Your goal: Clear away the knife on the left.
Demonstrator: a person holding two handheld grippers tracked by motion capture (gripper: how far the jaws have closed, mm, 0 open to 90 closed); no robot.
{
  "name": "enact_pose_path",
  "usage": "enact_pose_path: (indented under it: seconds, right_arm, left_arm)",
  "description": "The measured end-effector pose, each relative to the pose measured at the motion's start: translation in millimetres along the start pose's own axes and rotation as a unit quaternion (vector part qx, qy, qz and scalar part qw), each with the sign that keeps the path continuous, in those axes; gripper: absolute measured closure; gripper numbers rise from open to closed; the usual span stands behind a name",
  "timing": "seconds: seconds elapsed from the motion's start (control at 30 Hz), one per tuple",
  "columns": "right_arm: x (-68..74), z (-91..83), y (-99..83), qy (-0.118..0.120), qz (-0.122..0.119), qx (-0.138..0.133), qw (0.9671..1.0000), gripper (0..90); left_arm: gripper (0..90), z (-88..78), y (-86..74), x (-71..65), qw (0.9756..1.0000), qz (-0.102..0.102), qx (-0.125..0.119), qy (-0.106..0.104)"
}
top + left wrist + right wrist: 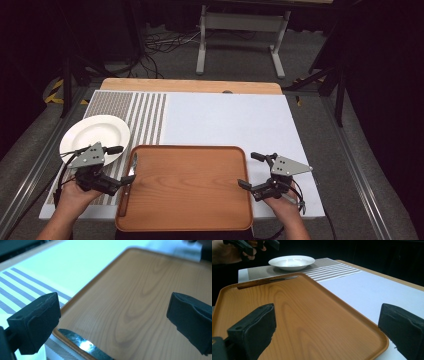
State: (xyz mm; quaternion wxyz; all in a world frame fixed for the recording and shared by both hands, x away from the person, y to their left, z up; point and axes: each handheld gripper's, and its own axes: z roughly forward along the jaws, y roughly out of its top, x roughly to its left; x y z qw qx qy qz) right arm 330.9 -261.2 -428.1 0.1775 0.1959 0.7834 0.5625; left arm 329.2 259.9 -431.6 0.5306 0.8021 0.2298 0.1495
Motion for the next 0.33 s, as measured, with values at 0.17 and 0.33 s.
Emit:
enact_pose_path:
  seconds: [0.17, 0.33]
  right_arm:
    - [0.4, -1.0, -0.7, -0.005, 0.003, -0.007, 1.0000, 2.2]
    - [-0.2, -1.5, -1.8, -0.010, 0.003, -0.009, 0.9999, 2.2]
  left_arm:
    - [0.1, -9.8, -30.5, -1.6, 0.9942, -0.043, -0.099, 0.007]
    - [0.1, -13.3, -36.9, 2.3, 0.9929, -0.049, -0.108, -0.002]
